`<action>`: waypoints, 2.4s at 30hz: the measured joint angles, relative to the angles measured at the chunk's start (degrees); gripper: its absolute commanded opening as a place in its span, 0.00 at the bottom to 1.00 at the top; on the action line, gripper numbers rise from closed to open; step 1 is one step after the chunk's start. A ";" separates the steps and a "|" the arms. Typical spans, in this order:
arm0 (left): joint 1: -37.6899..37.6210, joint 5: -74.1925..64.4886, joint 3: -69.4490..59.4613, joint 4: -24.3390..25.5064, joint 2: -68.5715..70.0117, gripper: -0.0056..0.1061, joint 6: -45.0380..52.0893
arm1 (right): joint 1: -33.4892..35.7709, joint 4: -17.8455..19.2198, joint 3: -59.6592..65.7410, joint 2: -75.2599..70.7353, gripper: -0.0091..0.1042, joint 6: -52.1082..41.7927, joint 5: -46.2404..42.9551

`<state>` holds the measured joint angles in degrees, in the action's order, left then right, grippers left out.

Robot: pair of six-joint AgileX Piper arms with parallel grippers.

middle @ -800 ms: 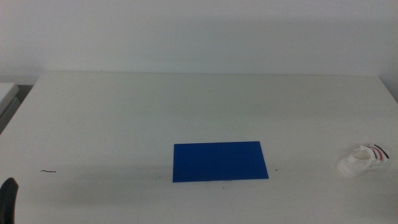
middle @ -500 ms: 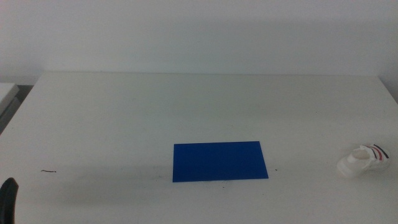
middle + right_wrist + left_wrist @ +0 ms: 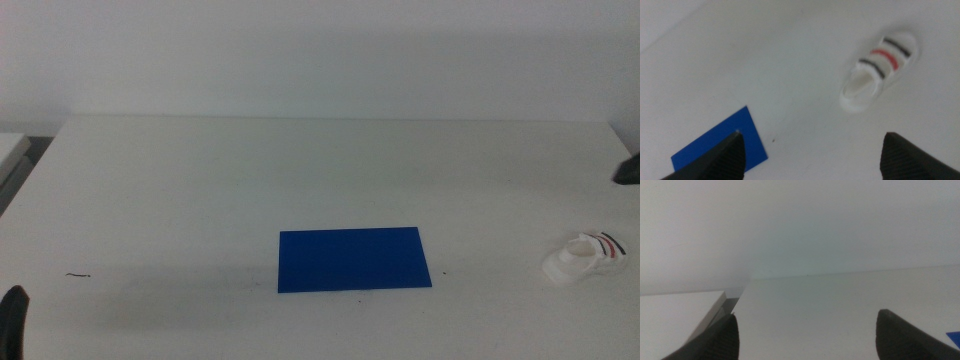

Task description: Use one arm to grab the shoe from the table and place it on the mat.

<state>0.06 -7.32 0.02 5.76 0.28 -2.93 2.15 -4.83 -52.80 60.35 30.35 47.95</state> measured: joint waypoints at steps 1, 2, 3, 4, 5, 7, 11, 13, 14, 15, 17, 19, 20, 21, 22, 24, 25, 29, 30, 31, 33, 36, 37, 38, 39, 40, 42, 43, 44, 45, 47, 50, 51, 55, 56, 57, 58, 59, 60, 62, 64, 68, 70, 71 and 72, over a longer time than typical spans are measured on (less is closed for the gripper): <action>0.00 0.00 0.00 0.00 0.00 0.89 0.00 | 0.00 -0.12 -0.88 1.96 0.90 1.36 0.65; 0.00 0.00 0.00 0.00 0.00 0.89 0.00 | 0.12 -0.46 -1.96 4.35 0.90 3.90 1.51; 0.00 0.00 0.00 0.00 0.00 0.89 0.00 | 0.12 -0.05 -2.92 6.61 0.90 5.97 2.22; 0.00 0.00 0.00 0.00 0.00 0.89 0.00 | 0.12 0.53 -3.52 8.31 0.90 8.31 2.33; 0.00 0.00 0.00 0.00 0.00 0.89 0.00 | 0.12 2.05 -4.00 10.32 0.90 12.00 2.10; 0.00 0.00 0.00 0.00 0.00 0.89 0.00 | 0.12 4.83 -4.44 13.97 0.90 17.14 1.31; 0.00 0.00 0.00 0.00 0.00 0.89 0.00 | 0.12 8.80 -4.67 20.23 0.90 30.38 -1.77; 0.00 0.00 0.00 0.00 0.00 0.89 0.00 | 0.12 8.92 -4.67 23.00 0.90 33.63 -3.47; 0.00 0.00 0.00 0.00 0.00 0.89 0.00 | 0.12 8.92 -4.67 24.57 0.90 34.97 -4.02; 0.00 0.00 0.00 0.00 0.00 0.89 0.00 | 0.12 8.92 -4.67 26.15 0.90 36.09 -4.45; 0.00 0.00 0.00 0.00 0.00 0.89 0.00 | 0.12 8.81 -4.67 29.23 0.90 37.13 -4.67; 0.00 0.00 0.00 0.00 0.00 0.89 0.00 | 0.12 8.81 -4.67 31.74 0.90 37.75 -4.92; 0.00 0.00 0.00 0.00 0.00 0.89 0.00 | 0.12 8.91 -4.67 32.99 0.90 37.97 -4.92; 0.00 0.00 0.00 0.00 0.00 0.89 0.00 | 0.12 8.91 -4.67 34.16 0.90 38.10 -5.05; 0.00 0.00 0.00 0.00 0.00 0.89 0.00 | 0.12 8.99 -4.67 35.01 0.90 38.10 -5.17; 0.00 0.00 0.00 0.00 0.00 0.89 0.00 | 0.12 9.27 -4.67 36.69 0.89 38.61 -5.97; 0.00 0.00 0.00 0.00 0.00 0.89 0.00 | 0.12 9.50 -4.67 37.52 0.88 38.89 -6.40; 0.00 0.00 0.00 0.00 0.00 0.89 0.00 | -0.33 10.73 -4.67 40.18 0.78 39.57 -8.91; 0.00 0.00 0.00 0.00 0.00 0.89 0.00 | -0.67 11.02 -4.67 40.61 0.72 39.57 -9.21; 0.00 0.00 0.00 0.00 0.00 0.89 0.00 | -0.86 11.32 -4.67 40.91 0.66 39.57 -9.62; 0.00 0.00 0.00 0.00 0.00 0.89 0.00 | -1.56 12.46 -4.67 41.48 0.48 39.95 -10.46; 0.00 0.00 0.00 0.00 0.00 0.89 0.00 | -2.05 13.89 -4.67 41.74 0.23 40.34 -11.38; 0.00 0.00 0.00 0.00 0.00 0.89 0.00 | -2.15 14.30 -4.67 41.74 0.18 40.34 -11.50; 0.00 0.00 0.00 0.00 0.00 0.89 0.00 | -2.05 14.98 -4.67 41.62 0.15 39.87 -11.50; 0.00 0.00 0.00 0.00 0.00 0.89 0.00 | -1.45 15.62 -4.78 41.31 0.15 39.37 -11.40; 0.00 0.00 0.00 0.00 0.00 0.89 0.00 | -0.71 16.42 -4.78 40.85 0.15 38.79 -11.16; 0.00 0.00 0.00 0.00 0.00 0.89 0.00 | 2.49 18.06 -5.89 39.42 0.15 37.79 -9.86; 0.00 0.00 0.00 0.00 0.00 0.89 0.00 | 4.21 18.46 -6.64 38.85 0.15 37.63 -9.08; 0.00 0.00 0.00 0.00 0.00 0.89 0.00 | 6.53 18.84 -7.89 38.31 0.15 37.52 -8.10; 0.00 0.00 0.00 0.00 0.00 0.89 0.00 | 8.95 18.95 -9.37 38.01 0.15 37.52 -7.23; 0.00 0.00 0.00 0.00 0.00 0.89 0.00 | 13.41 18.62 -12.50 38.16 0.15 38.93 -5.77; 0.00 0.00 0.00 0.00 0.00 0.89 0.00 | 20.56 17.41 -18.39 40.56 0.15 43.25 -3.58; 0.00 0.00 0.00 0.00 0.00 0.89 0.00 | 22.86 16.83 -20.53 41.99 0.15 44.17 -2.63; 0.00 0.00 0.00 0.00 0.00 0.89 0.00 | 30.42 15.20 -28.64 48.39 0.15 45.57 0.54; 0.00 0.00 0.00 0.00 0.00 0.89 0.00 | 32.08 14.77 -30.40 50.09 0.15 45.69 1.32; 0.00 0.00 0.00 0.00 0.00 0.89 0.00 | 33.47 14.49 -31.86 51.88 0.15 45.69 2.03; 0.00 0.00 0.00 0.00 0.00 0.89 0.00 | 34.42 14.34 -32.60 52.63 0.15 45.69 2.58; 0.00 0.00 0.00 0.00 0.00 0.89 0.00 | 35.45 14.10 -33.61 53.85 0.15 45.35 3.02; 0.00 0.00 0.00 0.00 0.00 0.89 0.00 | 36.04 14.11 -34.36 54.55 0.15 44.83 3.42; 0.00 0.00 0.00 0.00 0.00 0.89 0.00 | 36.58 14.37 -35.32 55.26 0.15 43.81 3.73; 0.00 0.00 0.00 0.00 0.00 0.89 0.00 | 36.59 15.01 -35.74 55.41 0.15 42.49 3.84; 0.00 0.00 0.00 0.00 0.00 0.89 0.00 | 36.59 15.96 -36.40 55.41 0.15 38.24 4.21; 0.00 0.00 0.00 0.00 0.00 0.89 0.00 | 36.59 15.21 -36.66 55.41 0.15 33.19 4.32; 0.00 0.00 0.00 0.00 0.00 0.89 0.00 | 36.67 14.98 -36.77 55.41 0.15 28.94 4.32; 0.00 0.00 0.00 0.00 0.00 0.89 0.00 | 36.79 14.85 -37.01 55.49 0.15 23.47 4.32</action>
<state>0.06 -7.32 0.02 5.76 0.28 -2.93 38.94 10.02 -89.81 115.84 53.83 52.27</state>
